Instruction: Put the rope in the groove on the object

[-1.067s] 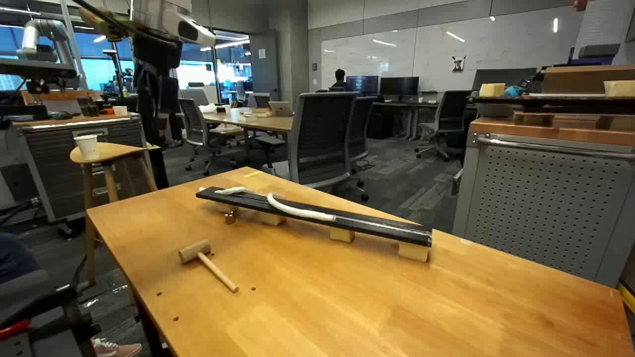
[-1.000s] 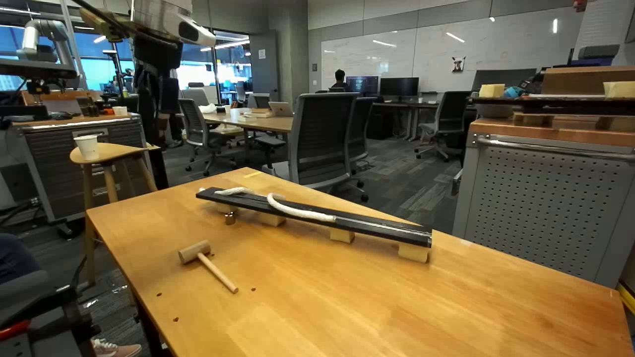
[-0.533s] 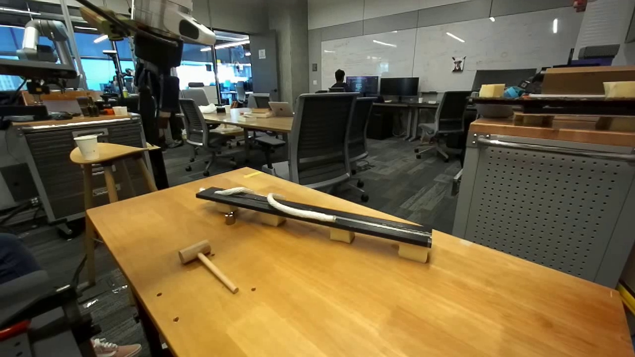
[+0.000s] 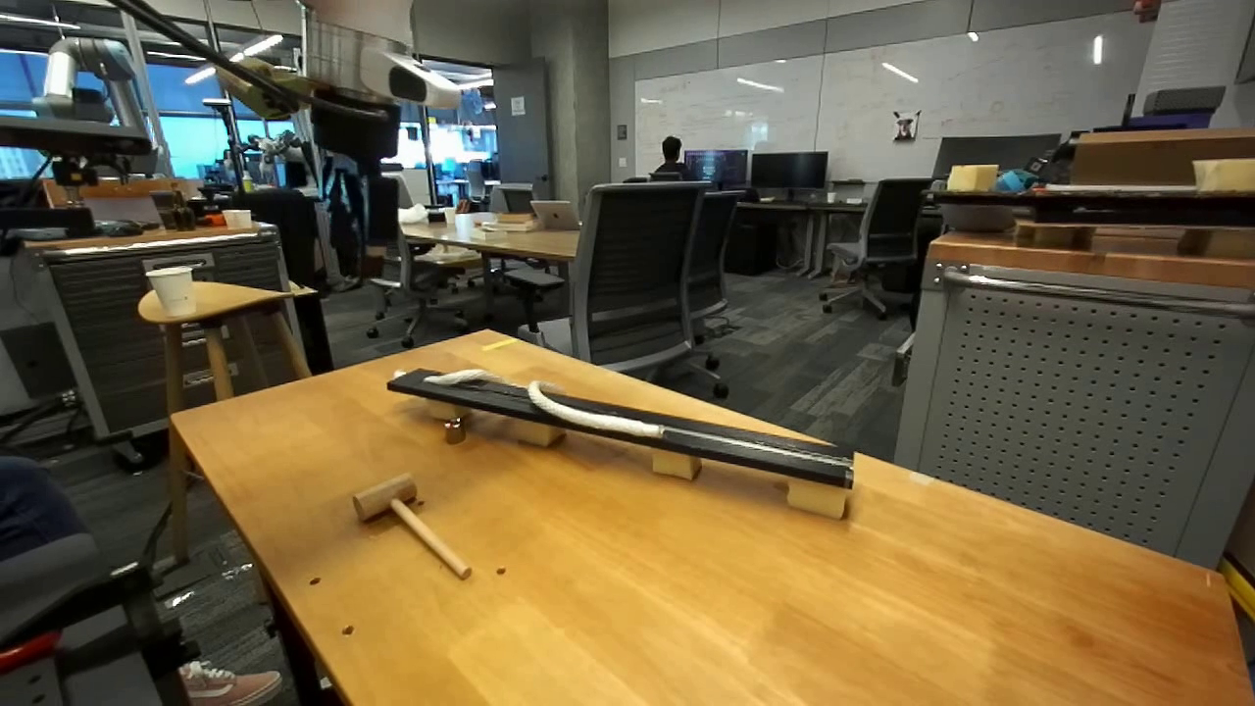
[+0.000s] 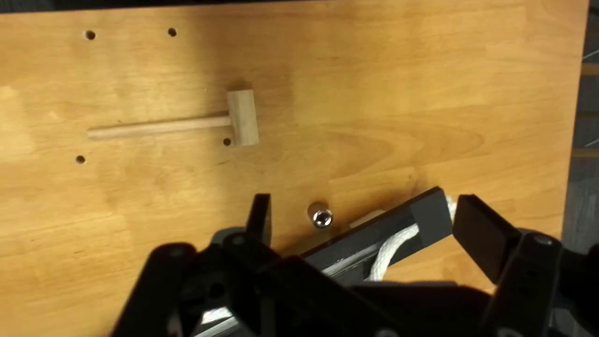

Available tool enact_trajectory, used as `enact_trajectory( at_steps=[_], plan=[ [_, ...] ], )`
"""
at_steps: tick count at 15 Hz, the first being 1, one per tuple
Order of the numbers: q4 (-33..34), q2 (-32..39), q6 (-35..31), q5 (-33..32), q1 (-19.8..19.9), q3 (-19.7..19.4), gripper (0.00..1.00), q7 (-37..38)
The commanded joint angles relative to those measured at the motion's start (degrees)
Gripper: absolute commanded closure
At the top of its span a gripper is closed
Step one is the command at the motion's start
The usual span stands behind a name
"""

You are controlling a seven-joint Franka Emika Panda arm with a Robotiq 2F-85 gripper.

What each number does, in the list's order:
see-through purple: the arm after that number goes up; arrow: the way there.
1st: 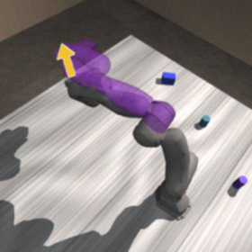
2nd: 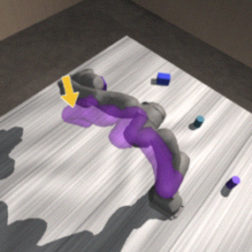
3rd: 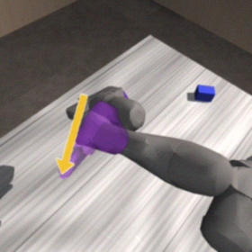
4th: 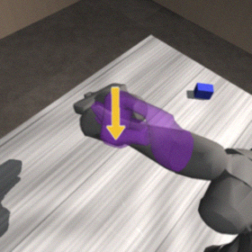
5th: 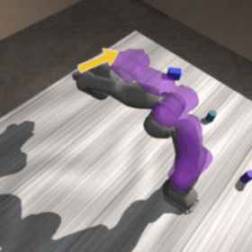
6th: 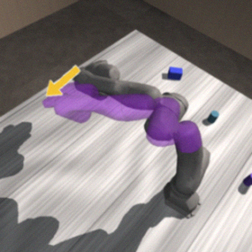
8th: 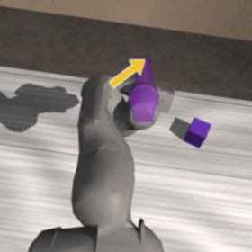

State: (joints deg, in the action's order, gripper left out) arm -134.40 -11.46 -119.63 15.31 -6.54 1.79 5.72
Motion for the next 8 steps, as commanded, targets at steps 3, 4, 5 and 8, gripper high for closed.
enact_trajectory(
  at_steps=[3, 4, 5, 8],
  plan=[
    [2.68, 5.76, -8.83, -8.49, 2.97, 1.19, 0.00, 9.27],
    [3.25, 6.99, -10.03, -9.64, 3.37, 1.09, 0.00, 11.80],
    [4.24, 8.72, -10.89, -10.35, 3.79, 0.91, 0.00, 15.04],
    [6.85, 12.61, -12.67, -13.50, 4.38, 0.54, 0.00, 23.36]
  ],
)
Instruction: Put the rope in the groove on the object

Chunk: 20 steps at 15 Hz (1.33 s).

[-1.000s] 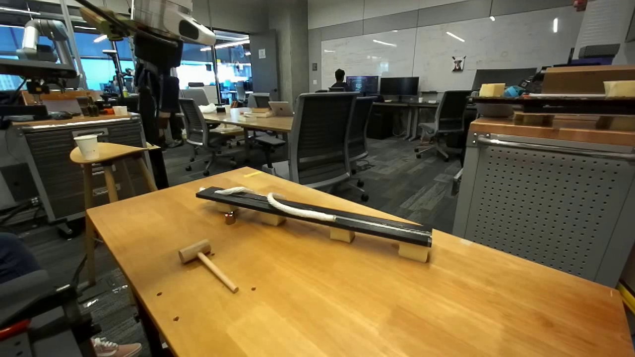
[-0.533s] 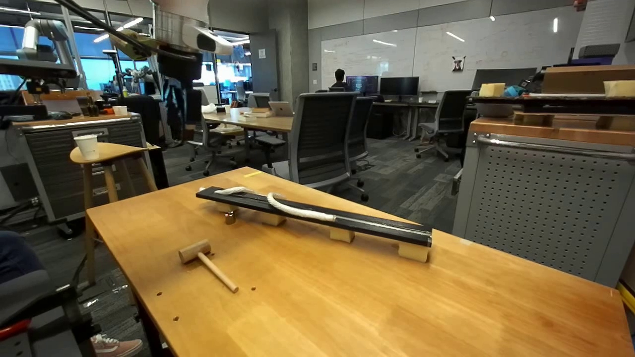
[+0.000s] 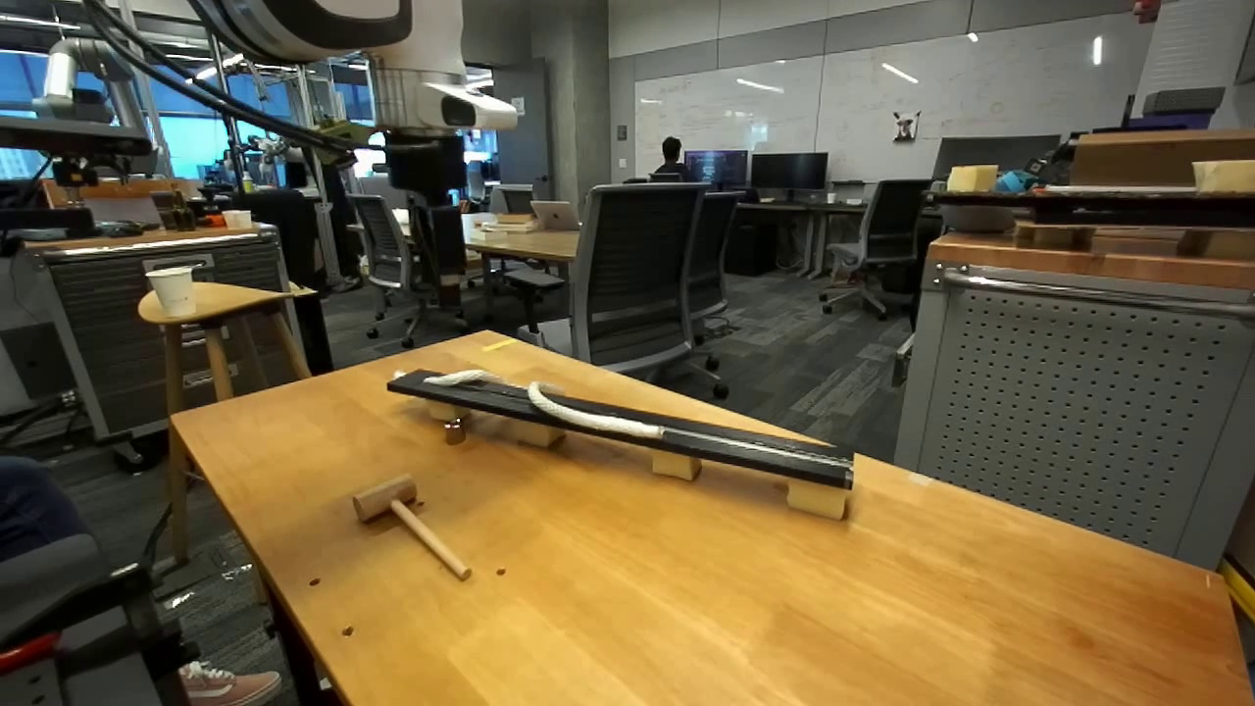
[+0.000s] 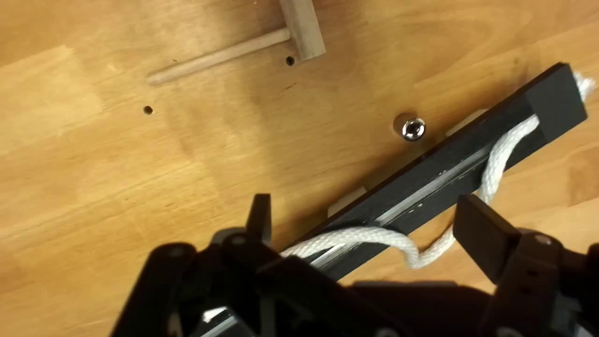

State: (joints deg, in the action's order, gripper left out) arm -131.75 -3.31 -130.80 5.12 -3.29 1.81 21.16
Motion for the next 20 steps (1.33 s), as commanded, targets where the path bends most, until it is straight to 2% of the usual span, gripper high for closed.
enact_trajectory(
  at_steps=[1, 7, 13, 17, 20],
  plan=[
    [5.46, 5.98, -1.79, -4.07, 1.15, 0.30, 0.00, 10.39],
    [12.42, 14.63, -6.75, -6.51, 0.32, -2.08, 0.00, 20.93],
    [15.75, 21.50, -9.79, -9.35, -0.76, -6.24, 0.00, 31.74],
    [18.70, 25.76, -10.67, -7.16, -0.47, -7.42, 0.00, 35.48],
    [20.69, 28.55, -11.85, -8.12, -0.91, -8.55, 0.00, 37.89]
  ],
)
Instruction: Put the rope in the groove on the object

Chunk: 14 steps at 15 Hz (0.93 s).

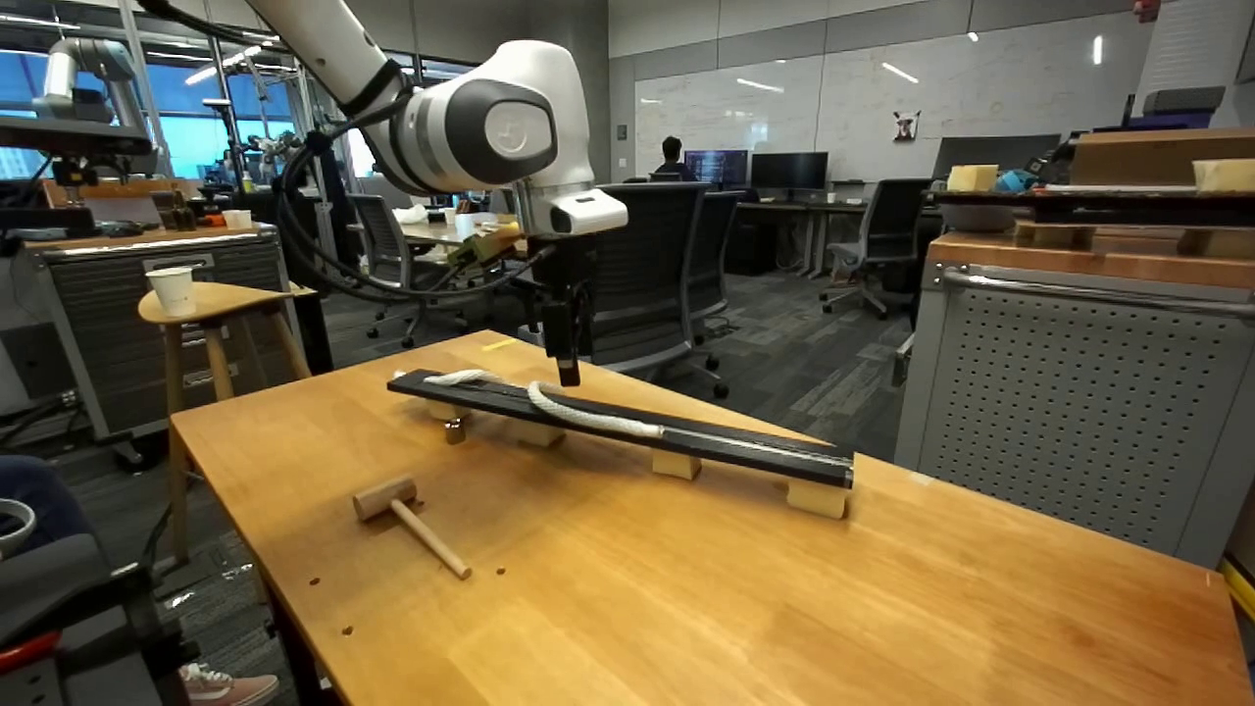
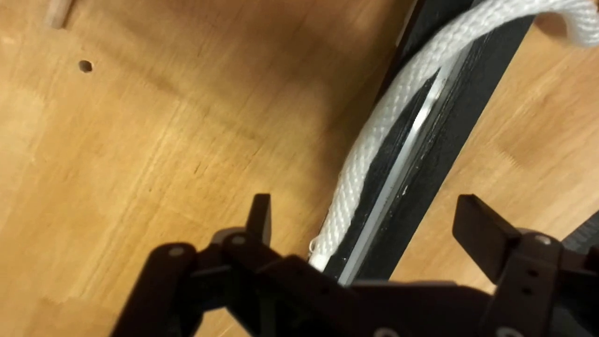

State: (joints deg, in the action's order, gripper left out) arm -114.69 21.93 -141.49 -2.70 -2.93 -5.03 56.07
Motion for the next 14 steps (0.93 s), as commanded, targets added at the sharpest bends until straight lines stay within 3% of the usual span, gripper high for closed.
enact_trajectory(
  at_steps=[1, 14],
  plan=[
    [4.31, 4.18, -1.39, -0.09, -1.28, -1.93, 0.00, 3.56],
    [10.89, 11.41, -1.62, 3.00, -0.07, -5.01, 0.00, 11.04]
  ],
)
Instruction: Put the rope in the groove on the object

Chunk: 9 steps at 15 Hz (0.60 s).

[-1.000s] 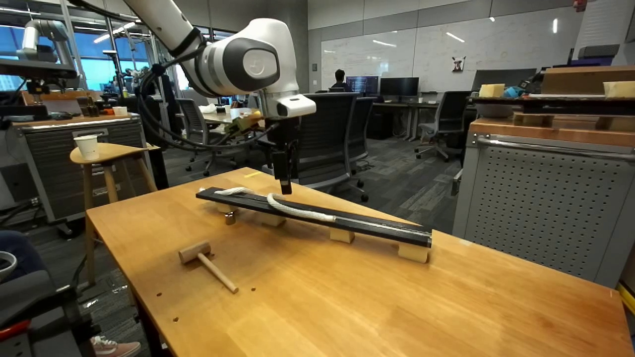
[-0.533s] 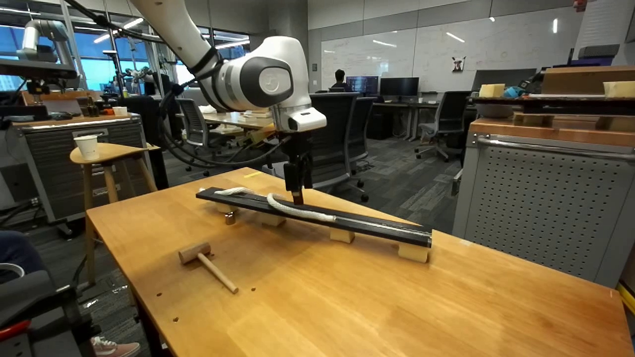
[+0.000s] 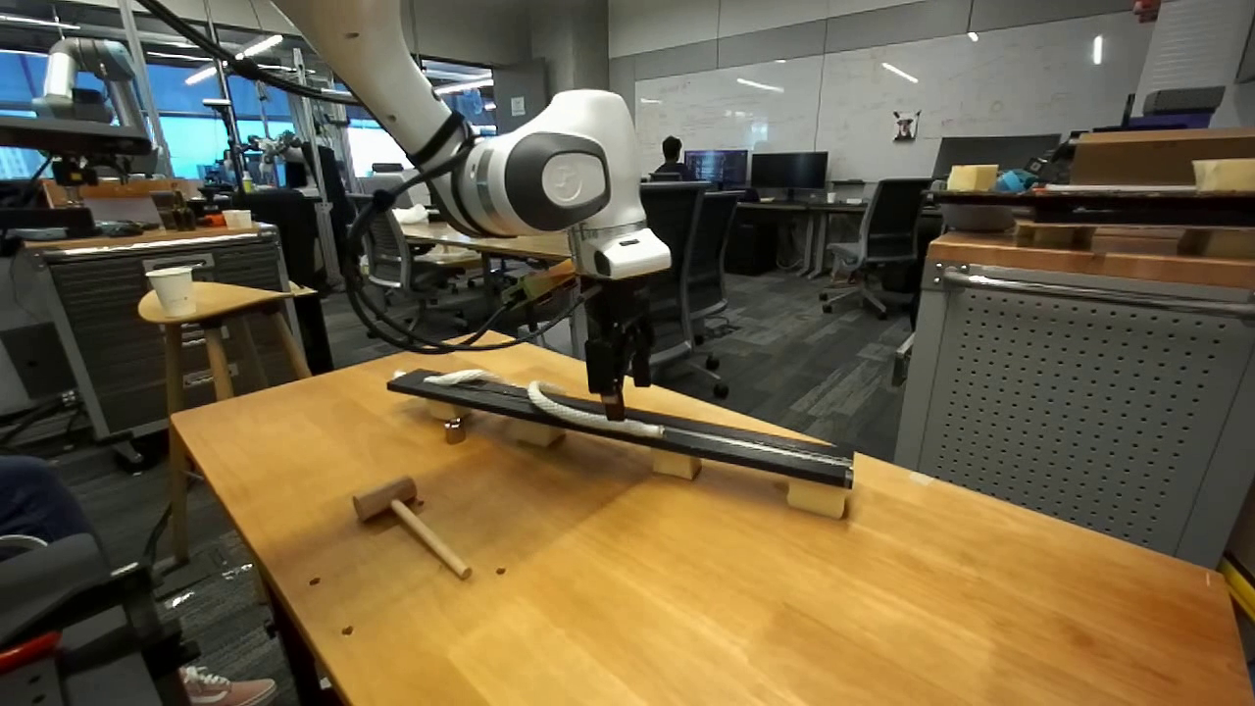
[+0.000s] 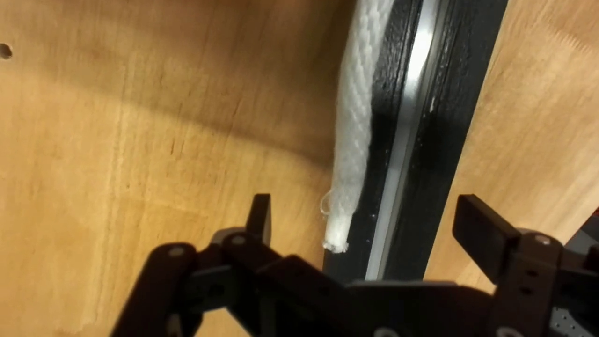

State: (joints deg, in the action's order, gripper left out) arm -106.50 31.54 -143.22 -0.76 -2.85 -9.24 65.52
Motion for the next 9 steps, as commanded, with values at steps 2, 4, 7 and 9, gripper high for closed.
enact_trajectory(
  at_steps=[2, 4, 7, 9],
  plan=[
    [3.28, 2.42, 0.39, 1.39, 0.11, -0.61, 0.27, 1.68],
    [3.85, 3.09, 0.70, 1.61, 0.26, -0.42, 0.42, 1.46],
    [4.41, 3.98, 1.29, 2.44, 0.57, -0.02, 0.67, 0.86],
    [4.66, 4.49, 1.61, 2.57, 0.46, -0.14, 0.82, 0.73]
  ],
)
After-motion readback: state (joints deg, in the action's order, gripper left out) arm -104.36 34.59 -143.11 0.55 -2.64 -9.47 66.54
